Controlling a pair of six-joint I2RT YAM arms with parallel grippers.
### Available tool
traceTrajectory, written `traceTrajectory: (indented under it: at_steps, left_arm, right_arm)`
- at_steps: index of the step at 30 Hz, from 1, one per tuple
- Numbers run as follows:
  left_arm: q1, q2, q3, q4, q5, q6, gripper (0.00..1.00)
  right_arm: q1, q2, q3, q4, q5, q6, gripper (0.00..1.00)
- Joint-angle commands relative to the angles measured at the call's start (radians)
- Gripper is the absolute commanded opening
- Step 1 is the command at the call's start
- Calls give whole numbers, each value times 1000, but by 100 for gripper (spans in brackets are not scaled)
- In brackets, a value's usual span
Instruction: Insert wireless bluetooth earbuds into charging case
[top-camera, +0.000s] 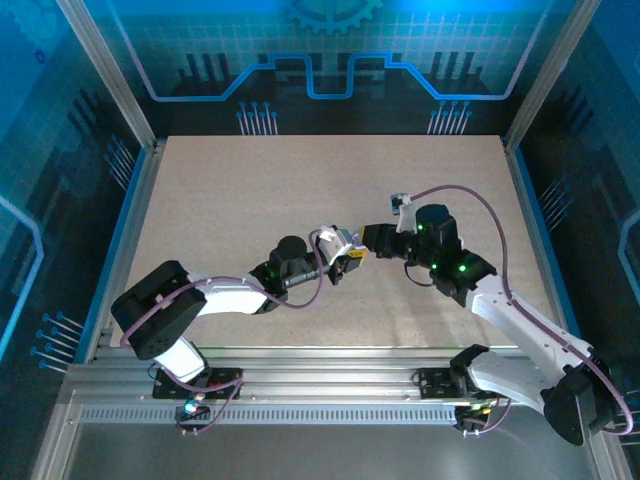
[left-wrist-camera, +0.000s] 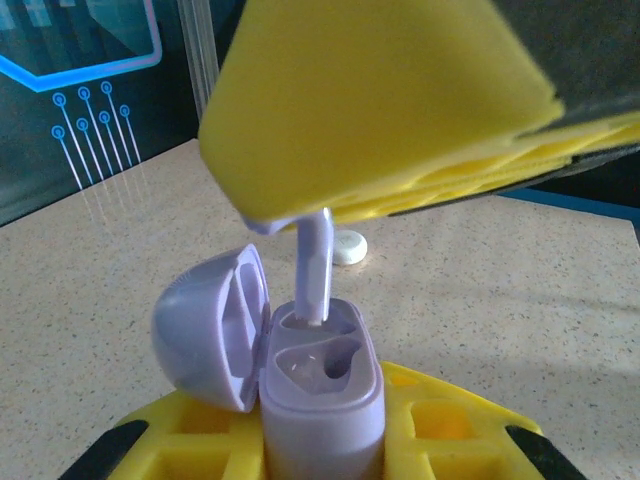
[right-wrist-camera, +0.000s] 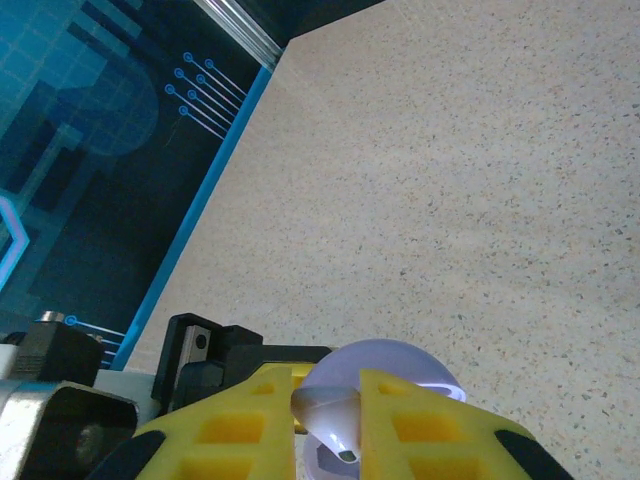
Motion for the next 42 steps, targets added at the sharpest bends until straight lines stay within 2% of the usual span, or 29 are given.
traceTrajectory:
  at_steps: [1, 18, 42]
  left_arm:
    - [-8, -14, -10, 63, 27, -15, 18]
    - [-7, -17, -10, 81, 15, -30, 18]
    - [-8, -33, -18, 99, 24, -9, 18]
  right_arm:
    - [15, 6, -11, 41, -17, -20, 19]
    - [16, -37, -23, -59, 7, -67, 19]
    - [15, 19, -21, -66, -74, -61, 19]
